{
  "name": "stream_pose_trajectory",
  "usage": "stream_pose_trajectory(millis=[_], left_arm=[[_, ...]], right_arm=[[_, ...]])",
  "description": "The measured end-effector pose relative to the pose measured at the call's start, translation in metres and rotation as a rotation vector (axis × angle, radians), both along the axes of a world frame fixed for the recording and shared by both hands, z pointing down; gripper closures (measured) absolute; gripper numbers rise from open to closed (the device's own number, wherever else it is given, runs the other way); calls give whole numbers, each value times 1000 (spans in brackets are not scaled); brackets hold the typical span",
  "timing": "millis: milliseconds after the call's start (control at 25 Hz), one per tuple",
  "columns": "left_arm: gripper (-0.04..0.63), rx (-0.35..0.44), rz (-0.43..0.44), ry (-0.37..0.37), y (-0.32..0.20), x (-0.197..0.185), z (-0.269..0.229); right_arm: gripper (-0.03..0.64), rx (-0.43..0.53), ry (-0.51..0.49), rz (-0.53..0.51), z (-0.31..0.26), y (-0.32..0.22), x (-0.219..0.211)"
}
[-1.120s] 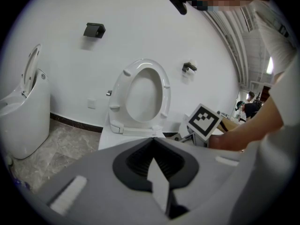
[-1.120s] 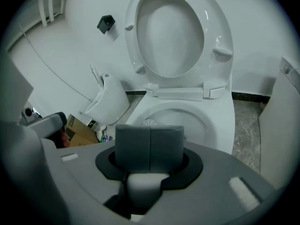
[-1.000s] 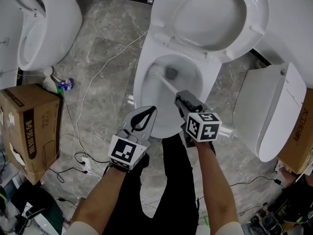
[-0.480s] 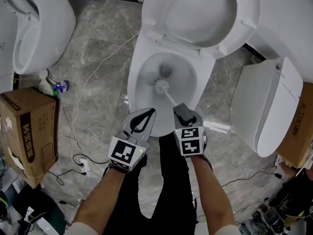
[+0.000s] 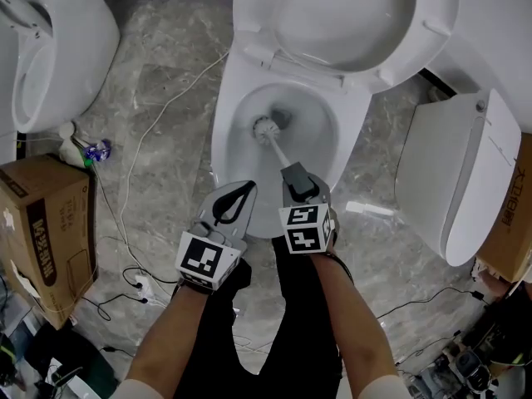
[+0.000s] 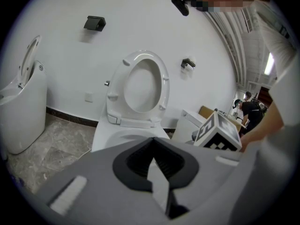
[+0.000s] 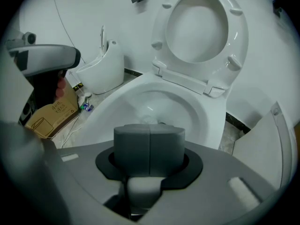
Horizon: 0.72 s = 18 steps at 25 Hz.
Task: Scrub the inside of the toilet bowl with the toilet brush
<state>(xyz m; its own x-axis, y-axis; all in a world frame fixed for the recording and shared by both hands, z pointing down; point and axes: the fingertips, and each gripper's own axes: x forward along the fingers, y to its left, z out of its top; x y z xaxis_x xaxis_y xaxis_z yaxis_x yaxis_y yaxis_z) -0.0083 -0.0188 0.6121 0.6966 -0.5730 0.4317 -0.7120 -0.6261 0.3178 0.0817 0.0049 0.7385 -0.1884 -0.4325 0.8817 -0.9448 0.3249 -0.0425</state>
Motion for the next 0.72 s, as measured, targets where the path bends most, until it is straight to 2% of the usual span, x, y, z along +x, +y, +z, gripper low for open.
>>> stream_pose_trajectory(millis=[320, 480, 720], left_arm=[[591, 14, -16, 13, -11, 0, 13], [591, 17, -21, 12, -14, -2, 19], [591, 16, -35, 20, -16, -2, 18]], right_arm=[[454, 80, 54, -56, 7, -41, 14], [454, 105, 127, -147, 9, -54, 23], [454, 81, 214, -255, 6, -66, 55]])
